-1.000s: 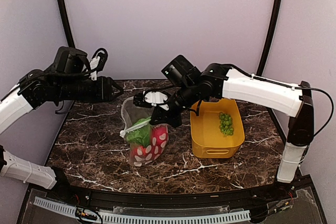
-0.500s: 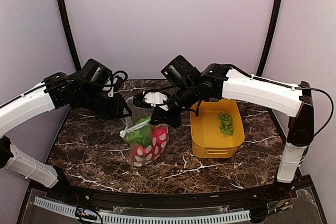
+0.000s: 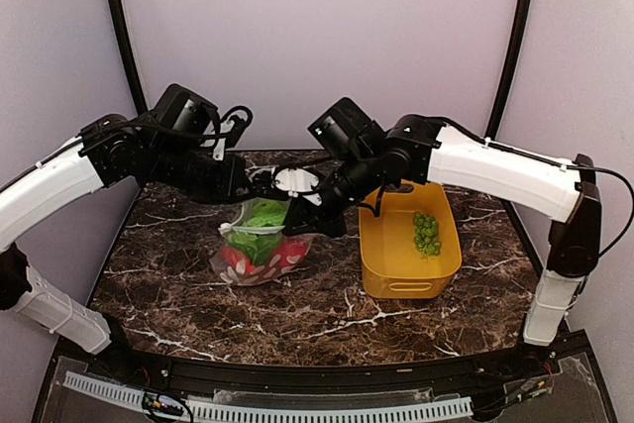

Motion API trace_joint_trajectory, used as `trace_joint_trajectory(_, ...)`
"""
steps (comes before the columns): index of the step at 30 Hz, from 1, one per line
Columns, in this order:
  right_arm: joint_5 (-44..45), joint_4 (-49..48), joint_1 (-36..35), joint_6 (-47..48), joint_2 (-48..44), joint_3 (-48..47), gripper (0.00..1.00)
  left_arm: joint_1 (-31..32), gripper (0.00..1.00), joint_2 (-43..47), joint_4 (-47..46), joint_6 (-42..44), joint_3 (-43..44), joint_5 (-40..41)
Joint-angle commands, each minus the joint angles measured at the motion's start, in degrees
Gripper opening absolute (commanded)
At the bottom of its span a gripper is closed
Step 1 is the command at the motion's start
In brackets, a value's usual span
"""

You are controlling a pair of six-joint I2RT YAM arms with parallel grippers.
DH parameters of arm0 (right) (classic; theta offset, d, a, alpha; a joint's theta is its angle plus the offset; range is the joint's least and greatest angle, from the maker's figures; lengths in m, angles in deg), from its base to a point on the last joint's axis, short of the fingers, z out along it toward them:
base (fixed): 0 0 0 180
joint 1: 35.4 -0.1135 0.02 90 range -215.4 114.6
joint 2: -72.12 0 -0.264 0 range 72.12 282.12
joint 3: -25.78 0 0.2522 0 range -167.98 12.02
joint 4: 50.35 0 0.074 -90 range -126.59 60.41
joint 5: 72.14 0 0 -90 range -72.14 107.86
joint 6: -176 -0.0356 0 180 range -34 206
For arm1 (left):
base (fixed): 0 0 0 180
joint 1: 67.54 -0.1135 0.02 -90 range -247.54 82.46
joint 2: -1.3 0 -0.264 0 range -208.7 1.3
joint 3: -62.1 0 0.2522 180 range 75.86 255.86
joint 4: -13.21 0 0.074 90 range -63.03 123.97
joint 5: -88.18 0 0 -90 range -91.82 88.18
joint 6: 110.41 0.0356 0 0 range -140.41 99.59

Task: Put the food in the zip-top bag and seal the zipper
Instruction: Pass from the right arm to the left, then pick up the fake fruit from the bin.

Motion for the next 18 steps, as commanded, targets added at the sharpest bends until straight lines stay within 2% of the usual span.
trace_joint_trajectory(1,-3.05,1.63,-0.39,-1.28,0.91,-3.64,0.10,0.82,0.01,-5.65,2.54,3.04,0.84,-5.60)
trace_joint_trajectory(5,-3.25,2.57,-0.44,-1.27,2.15,-3.61,0.12,1.44,0.01,-7.06,3.38,4.52,0.11,-2.58)
trace_joint_trajectory(8,-4.42,5.05,-0.24,-0.37,1.15,-4.09,0.21,1.45,0.01,-6.12,4.43,5.68,0.38,-0.20)
trace_joint_trajectory(11,-5.76,5.93,0.60,0.09,-2.45,-2.64,0.31,1.41,0.01,-5.29,5.01,5.94,0.48,2.01)
trace_joint_trajectory(18,-5.51,5.70,8.38,-0.48,-13.22,4.63,0.42,1.43,0.01,-3.83,4.31,5.20,-0.85,2.15)
